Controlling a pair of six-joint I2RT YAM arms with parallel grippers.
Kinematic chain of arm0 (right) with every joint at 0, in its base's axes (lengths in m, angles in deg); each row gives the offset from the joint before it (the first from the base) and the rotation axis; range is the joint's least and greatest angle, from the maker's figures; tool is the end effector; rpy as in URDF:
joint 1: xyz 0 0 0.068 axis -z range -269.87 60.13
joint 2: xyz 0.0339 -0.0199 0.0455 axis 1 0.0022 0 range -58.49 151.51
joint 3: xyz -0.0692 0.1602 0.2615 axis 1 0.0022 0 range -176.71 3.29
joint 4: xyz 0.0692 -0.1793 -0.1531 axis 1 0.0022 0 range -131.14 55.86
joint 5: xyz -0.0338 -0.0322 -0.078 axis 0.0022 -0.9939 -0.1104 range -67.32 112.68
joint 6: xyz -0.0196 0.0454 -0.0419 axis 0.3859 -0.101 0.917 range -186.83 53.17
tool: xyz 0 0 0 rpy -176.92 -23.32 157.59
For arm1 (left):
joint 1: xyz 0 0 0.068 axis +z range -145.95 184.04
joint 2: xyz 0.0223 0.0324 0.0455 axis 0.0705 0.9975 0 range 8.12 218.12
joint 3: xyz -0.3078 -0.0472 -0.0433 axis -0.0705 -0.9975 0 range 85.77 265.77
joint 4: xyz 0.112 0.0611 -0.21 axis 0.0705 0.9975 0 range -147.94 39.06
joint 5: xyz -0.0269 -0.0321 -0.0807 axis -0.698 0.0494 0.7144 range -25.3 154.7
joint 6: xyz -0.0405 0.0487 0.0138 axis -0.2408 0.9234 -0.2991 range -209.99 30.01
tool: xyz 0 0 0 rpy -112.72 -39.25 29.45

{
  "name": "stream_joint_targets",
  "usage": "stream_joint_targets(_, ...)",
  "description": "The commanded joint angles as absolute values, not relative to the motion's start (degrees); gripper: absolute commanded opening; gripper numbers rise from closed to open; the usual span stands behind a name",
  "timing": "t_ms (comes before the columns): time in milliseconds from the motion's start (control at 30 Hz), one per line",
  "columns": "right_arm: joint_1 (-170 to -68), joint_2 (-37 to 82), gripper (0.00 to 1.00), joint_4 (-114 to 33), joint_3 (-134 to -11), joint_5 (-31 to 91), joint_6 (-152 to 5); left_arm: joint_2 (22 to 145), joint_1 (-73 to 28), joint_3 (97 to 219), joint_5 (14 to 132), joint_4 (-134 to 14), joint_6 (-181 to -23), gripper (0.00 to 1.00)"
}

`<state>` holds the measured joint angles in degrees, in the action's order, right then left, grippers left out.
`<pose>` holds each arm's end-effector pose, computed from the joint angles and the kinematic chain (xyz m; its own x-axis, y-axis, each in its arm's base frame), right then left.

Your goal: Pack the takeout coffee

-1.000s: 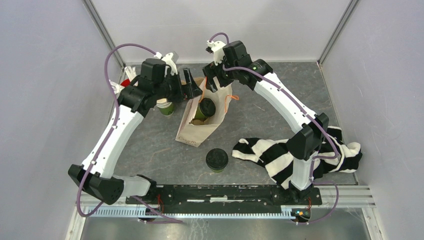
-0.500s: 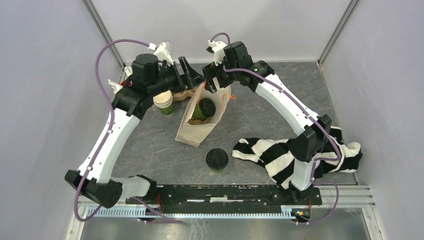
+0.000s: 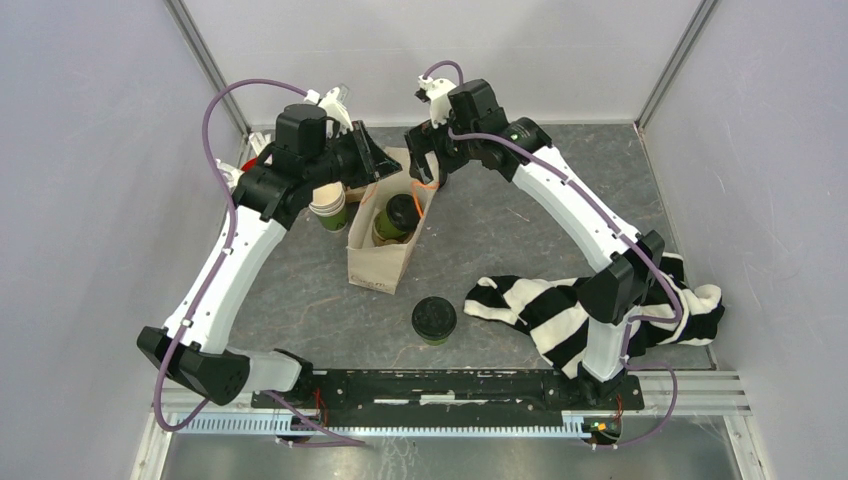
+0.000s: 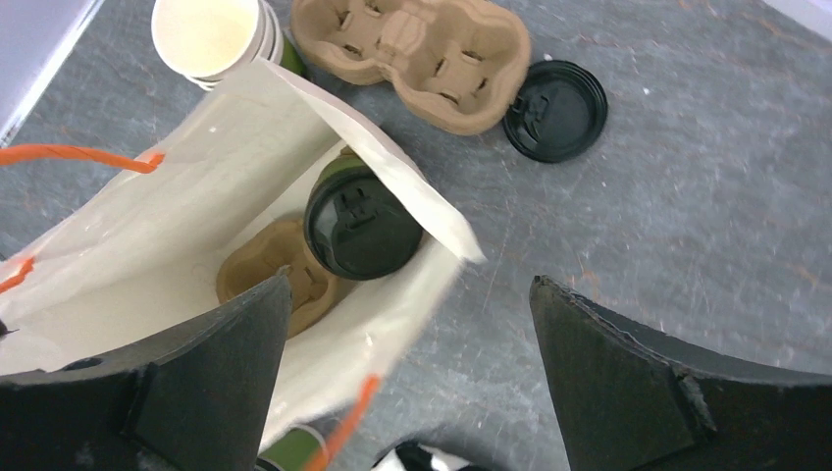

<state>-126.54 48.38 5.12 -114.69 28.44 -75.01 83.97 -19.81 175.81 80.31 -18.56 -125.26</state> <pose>0.3362 0.2566 0.4383 -0.5510 -0.2337 -0.8011 -0.5875 0.7904 0.1735 0.2345 -0.1186 0.4728 -0.6714 -0.3111 -0.6727 0.2750 0.7382 -0.6159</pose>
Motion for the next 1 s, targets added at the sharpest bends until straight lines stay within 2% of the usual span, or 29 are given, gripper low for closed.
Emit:
stream_joint_targets(0, -121.8, 38.8, 0.98, 7.0, -112.7, 26.6, -84.0, 81.3, -19.6, 177.9, 75.8, -16.2, -123.3, 0.10)
stream_joint_targets(100, -115.7, 30.6, 0.98, -4.9, -99.9, 44.7, -95.6, 80.3, -19.6, 176.7, 74.8, -16.5, -122.9, 0.03)
stream_joint_targets(167, -112.9, 23.8, 0.98, -21.7, -85.0, 56.2, -107.2, 80.4, -19.6, 176.4, 75.3, -17.0, -122.8, 0.02)
stream_joint_targets(233, -113.8, 19.4, 0.98, -33.7, -78.4, 57.6, -112.3, 80.7, -19.4, 176.2, 76.1, -17.9, -122.8, 0.02)
stream_joint_targets(433, -121.2, 14.4, 0.95, -31.9, -73.5, 46.3, -112.5, 80.9, -19.4, 177.3, 76.7, -18.9, -123.6, 0.02)
stream_joint_targets(600, -131.2, 11.5, 0.92, -28.8, -70.1, 27.8, -117.0, 80.4, -19.4, 177.7, 77.2, -18.7, -123.9, 0.02)
stream_joint_targets(700, -133.0, 12.8, 0.92, -25.5, -70.3, 23.3, -120.3, 80.8, -19.4, 178.2, 77.2, -18.8, -123.3, 0.02)
stream_joint_targets(833, -135.8, 15.3, 0.89, -31.1, -68.6, 21.6, -122.7, 81.4, -19.4, 179.5, 77.6, -17.8, -122.2, 0.02)
stream_joint_targets(967, -138.3, 18.7, 0.88, -30.7, -72.9, 10.6, -116.9, 80.7, -19.4, 178.8, 77.6, -17.8, -122.1, 0.02)
